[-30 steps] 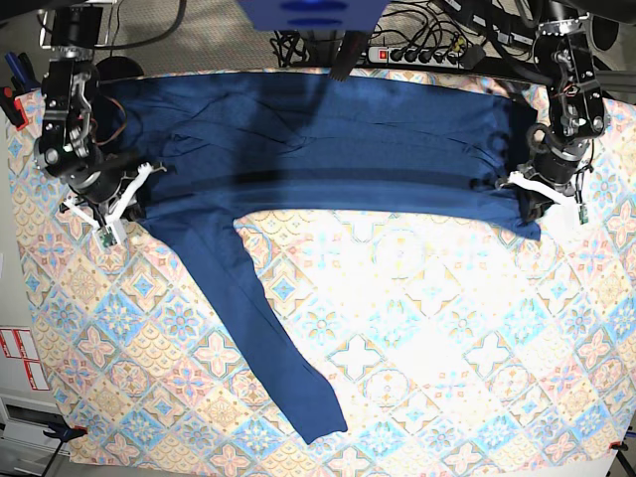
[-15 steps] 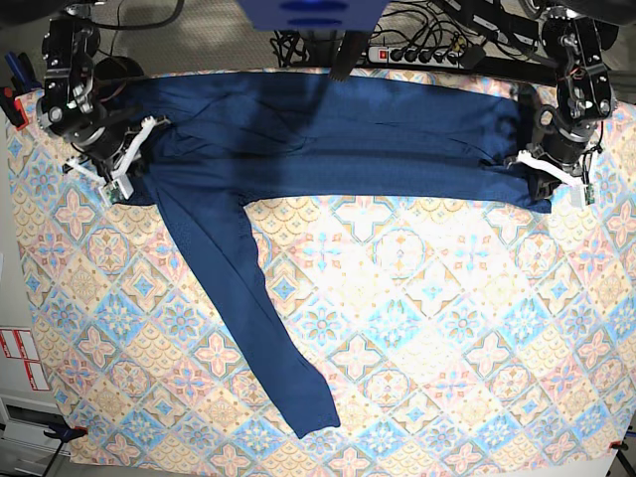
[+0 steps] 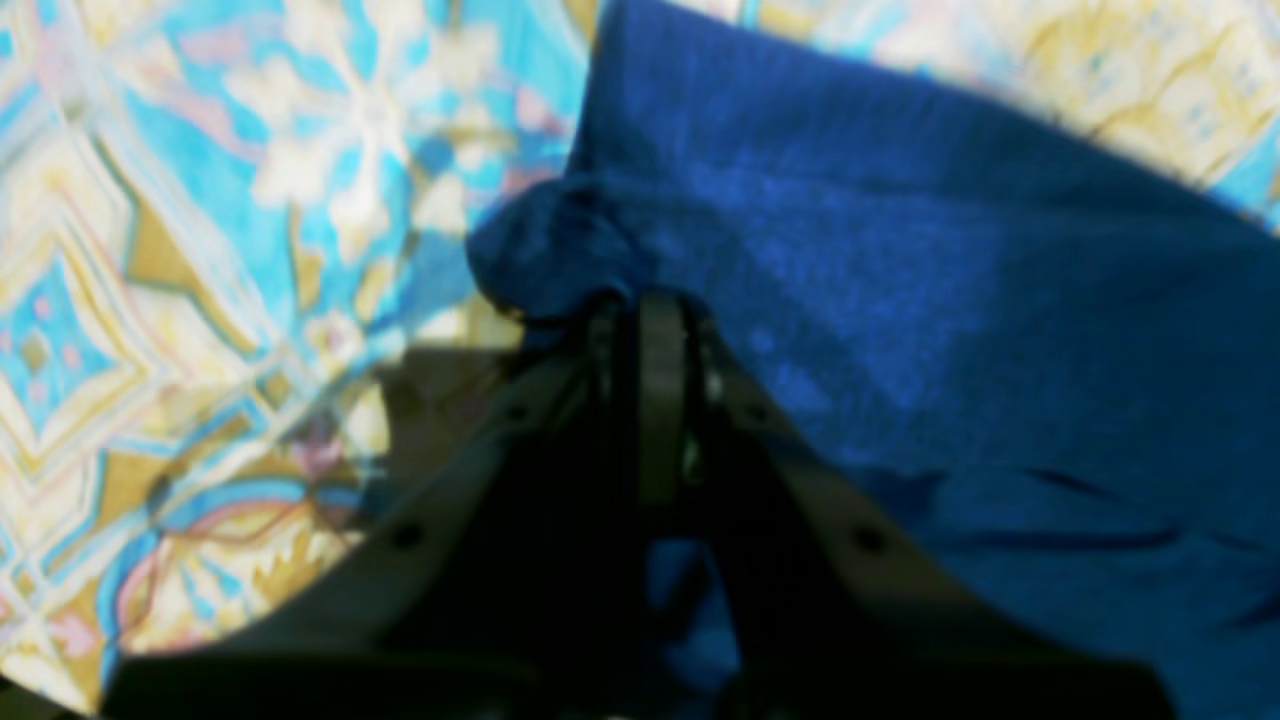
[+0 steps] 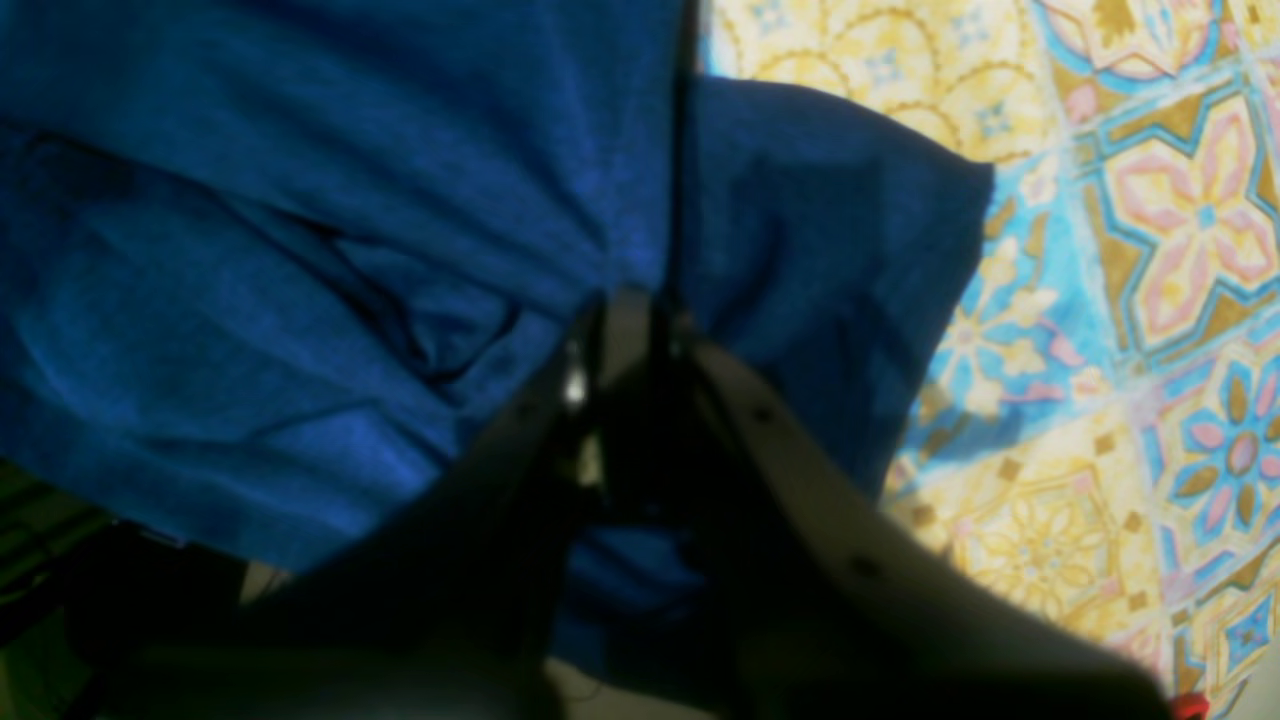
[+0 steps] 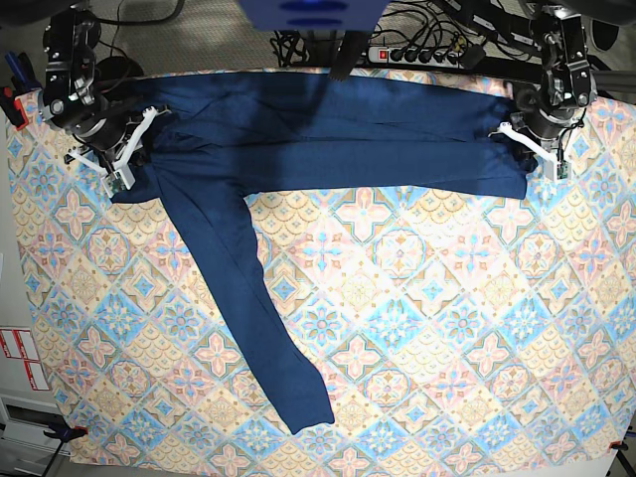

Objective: Fold the T-shirt properly
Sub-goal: 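Fold the grasped edges with both grippers toward the collar, then move the right gripper to grasp the hanging sleeve, then lift the sleeve with the right gripper and lay it across the strip, then reach the left gripper to the strip's middle and grasp the fabric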

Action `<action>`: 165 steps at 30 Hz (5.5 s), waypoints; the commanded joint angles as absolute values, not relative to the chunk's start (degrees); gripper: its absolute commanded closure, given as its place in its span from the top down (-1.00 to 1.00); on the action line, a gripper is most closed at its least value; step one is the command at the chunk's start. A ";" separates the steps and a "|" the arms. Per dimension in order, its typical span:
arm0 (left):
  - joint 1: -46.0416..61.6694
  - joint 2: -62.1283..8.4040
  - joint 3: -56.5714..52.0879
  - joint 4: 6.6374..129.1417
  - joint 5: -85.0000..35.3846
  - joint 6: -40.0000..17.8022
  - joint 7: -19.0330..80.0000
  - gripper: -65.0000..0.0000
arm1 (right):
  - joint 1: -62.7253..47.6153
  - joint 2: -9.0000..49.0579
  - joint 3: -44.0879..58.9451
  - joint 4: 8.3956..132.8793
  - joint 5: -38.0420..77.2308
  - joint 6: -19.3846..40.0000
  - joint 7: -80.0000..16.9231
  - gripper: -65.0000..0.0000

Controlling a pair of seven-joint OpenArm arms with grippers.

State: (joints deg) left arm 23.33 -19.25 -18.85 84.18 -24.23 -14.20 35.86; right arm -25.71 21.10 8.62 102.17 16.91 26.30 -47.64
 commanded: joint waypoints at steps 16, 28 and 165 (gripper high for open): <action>23.34 -20.18 -19.82 89.10 -31.69 -13.76 34.68 -0.22 | -13.23 16.22 14.11 103.43 17.19 25.89 -47.60 -0.46; 23.78 -18.33 -24.57 91.03 -42.51 -13.67 35.12 -0.21 | 11.65 16.04 -1.71 84.18 17.10 25.89 -53.93 -0.06; -15.16 -2.24 8.04 69.14 -22.37 -13.41 41.80 -0.21 | -11.91 17.80 -16.84 111.60 2.07 40.00 -60.62 -0.58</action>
